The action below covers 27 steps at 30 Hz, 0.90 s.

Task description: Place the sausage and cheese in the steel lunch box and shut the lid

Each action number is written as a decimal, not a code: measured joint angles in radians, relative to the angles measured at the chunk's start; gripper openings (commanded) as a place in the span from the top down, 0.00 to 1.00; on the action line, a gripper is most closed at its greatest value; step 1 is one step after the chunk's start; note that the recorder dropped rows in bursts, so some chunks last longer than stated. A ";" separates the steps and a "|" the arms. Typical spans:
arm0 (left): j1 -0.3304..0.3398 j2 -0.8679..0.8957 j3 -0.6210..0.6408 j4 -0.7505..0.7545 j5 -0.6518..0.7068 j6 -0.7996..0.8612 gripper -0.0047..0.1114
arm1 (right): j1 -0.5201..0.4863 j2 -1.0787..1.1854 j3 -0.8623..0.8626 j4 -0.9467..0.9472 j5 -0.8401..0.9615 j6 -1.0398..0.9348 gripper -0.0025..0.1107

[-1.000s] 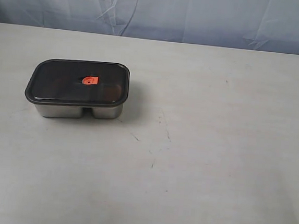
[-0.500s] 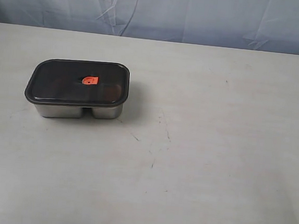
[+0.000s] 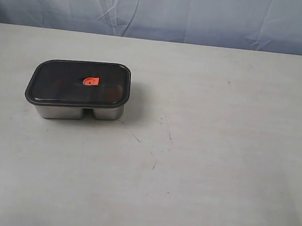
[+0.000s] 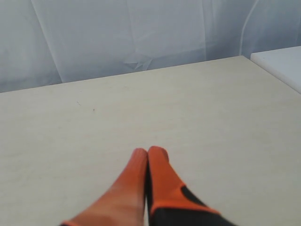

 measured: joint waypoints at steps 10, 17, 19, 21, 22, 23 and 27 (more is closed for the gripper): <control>0.000 0.000 0.037 0.001 0.012 -0.037 0.96 | 0.000 0.000 0.000 0.000 0.000 0.000 0.99; -0.083 0.000 0.037 0.001 0.012 -0.037 0.96 | 0.000 0.000 0.000 0.000 0.002 0.000 0.99; -0.129 0.000 0.037 0.001 0.009 -0.037 0.96 | 0.000 0.000 0.000 0.000 0.002 0.000 0.99; -0.162 0.000 0.037 0.001 0.009 -0.037 0.96 | 0.000 0.000 0.000 0.000 0.002 0.000 0.99; -0.182 0.000 0.037 0.001 0.009 -0.037 0.96 | 0.000 0.000 0.000 0.000 0.002 0.000 0.99; -0.192 0.000 0.037 0.001 0.009 -0.037 0.96 | 0.000 0.000 0.000 0.000 0.002 0.000 0.99; -0.205 0.000 0.037 0.001 0.008 -0.039 0.96 | 0.000 0.000 0.000 0.000 0.002 0.000 0.99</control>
